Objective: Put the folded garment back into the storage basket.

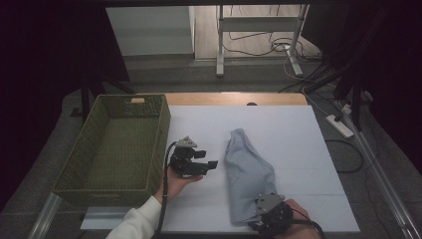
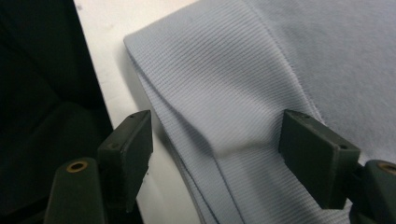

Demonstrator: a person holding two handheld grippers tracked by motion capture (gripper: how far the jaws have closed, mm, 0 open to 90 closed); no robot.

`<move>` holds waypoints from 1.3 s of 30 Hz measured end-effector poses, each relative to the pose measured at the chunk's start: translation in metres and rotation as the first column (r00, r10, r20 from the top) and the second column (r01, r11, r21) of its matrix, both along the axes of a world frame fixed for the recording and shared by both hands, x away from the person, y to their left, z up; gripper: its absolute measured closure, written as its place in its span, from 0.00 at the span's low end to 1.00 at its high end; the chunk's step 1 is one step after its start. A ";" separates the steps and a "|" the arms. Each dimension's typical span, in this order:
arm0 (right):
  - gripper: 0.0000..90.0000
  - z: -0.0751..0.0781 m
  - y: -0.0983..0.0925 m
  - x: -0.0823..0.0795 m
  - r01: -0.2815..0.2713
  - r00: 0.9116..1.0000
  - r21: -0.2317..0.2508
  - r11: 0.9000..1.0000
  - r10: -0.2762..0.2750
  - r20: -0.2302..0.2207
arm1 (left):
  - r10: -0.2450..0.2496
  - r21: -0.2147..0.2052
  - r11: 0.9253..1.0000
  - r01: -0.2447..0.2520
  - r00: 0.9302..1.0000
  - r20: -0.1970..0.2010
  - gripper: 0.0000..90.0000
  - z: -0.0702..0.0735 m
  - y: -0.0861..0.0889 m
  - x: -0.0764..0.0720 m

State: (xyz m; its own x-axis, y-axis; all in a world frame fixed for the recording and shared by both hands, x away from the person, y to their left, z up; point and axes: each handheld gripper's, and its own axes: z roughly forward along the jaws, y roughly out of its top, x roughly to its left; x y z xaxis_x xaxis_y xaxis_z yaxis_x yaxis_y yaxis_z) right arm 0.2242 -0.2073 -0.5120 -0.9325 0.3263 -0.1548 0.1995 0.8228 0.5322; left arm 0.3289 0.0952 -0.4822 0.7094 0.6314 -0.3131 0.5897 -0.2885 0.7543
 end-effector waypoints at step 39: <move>0.88 0.011 0.013 0.012 -0.034 0.999 0.184 0.982 0.034 0.000 | 0.003 0.010 1.000 -0.003 1.000 -0.002 0.36 -0.002 -0.002 0.001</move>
